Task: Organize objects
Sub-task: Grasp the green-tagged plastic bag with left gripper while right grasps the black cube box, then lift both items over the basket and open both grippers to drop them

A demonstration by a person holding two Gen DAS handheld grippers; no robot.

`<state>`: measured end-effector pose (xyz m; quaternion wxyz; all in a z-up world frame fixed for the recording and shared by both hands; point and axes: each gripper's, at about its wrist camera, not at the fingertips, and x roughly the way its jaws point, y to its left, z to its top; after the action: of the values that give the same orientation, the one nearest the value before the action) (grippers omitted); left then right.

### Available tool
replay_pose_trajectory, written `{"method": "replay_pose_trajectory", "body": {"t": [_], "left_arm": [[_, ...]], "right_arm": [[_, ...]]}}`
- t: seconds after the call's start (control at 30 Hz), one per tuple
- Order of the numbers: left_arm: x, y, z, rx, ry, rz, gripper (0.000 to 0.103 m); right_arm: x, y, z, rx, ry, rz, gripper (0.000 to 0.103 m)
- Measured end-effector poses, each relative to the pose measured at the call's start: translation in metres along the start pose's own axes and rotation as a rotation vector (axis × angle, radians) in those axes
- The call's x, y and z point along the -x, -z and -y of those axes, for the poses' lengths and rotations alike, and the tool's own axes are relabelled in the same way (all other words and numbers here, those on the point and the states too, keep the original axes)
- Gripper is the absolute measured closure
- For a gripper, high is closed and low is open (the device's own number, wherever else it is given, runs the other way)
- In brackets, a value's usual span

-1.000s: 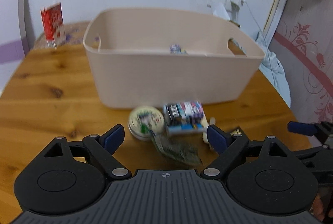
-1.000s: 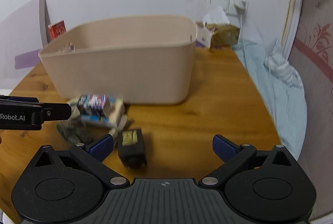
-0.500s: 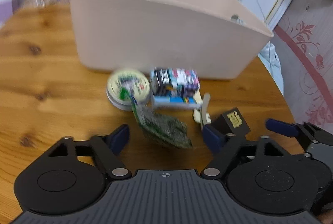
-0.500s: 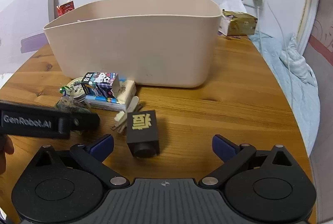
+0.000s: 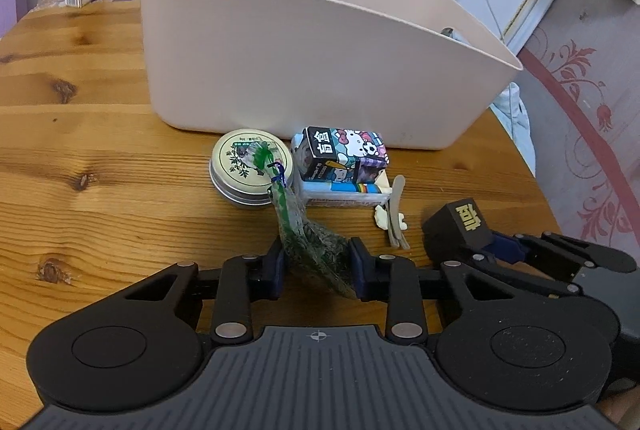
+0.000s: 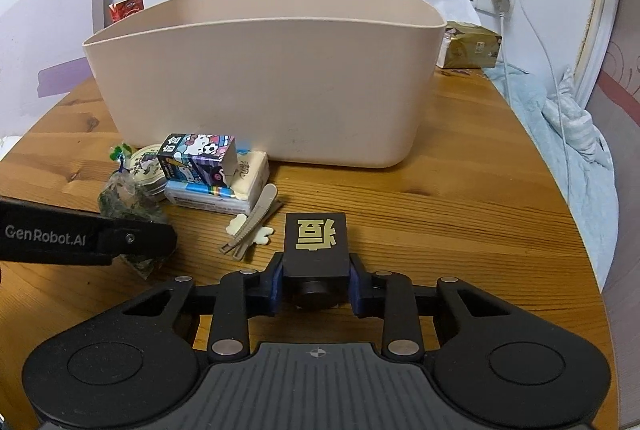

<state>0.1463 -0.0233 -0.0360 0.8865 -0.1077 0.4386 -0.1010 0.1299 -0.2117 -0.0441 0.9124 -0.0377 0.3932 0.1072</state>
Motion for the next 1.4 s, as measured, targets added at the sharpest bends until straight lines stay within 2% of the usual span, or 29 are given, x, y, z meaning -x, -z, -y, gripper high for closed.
{"method": "replay_pose_trajectory", "body": {"t": [0.2,0.4,0.67,0.83,0.93,1.2,1.4], "left_arm": [[0.021,-0.001,0.0,-0.026,0.02,0.047,0.071],[0.049,-0.009,-0.002,-0.044,0.015,0.136,0.071],[0.086,-0.041,0.001,-0.095,0.032,0.256,0.071],[0.093,-0.068,-0.002,-0.104,0.005,0.329,0.071],[0.089,-0.087,-0.006,-0.1,-0.027,0.356,0.071],[0.047,-0.126,-0.017,-0.084,-0.156,0.348,0.071],[0.012,-0.132,-0.019,-0.105,-0.177,0.276,0.071]], "right_arm": [[0.017,-0.005,0.003,-0.019,0.005,0.045,0.073],[0.041,-0.019,0.001,-0.024,0.005,0.122,0.073],[0.068,-0.053,0.002,-0.028,0.012,0.26,0.073],[0.071,-0.079,0.004,-0.029,0.027,0.325,0.073],[0.067,-0.095,0.007,-0.054,0.025,0.342,0.073],[0.04,-0.123,0.016,-0.085,0.055,0.338,0.073],[0.006,-0.13,0.014,-0.073,0.078,0.267,0.073]]}}
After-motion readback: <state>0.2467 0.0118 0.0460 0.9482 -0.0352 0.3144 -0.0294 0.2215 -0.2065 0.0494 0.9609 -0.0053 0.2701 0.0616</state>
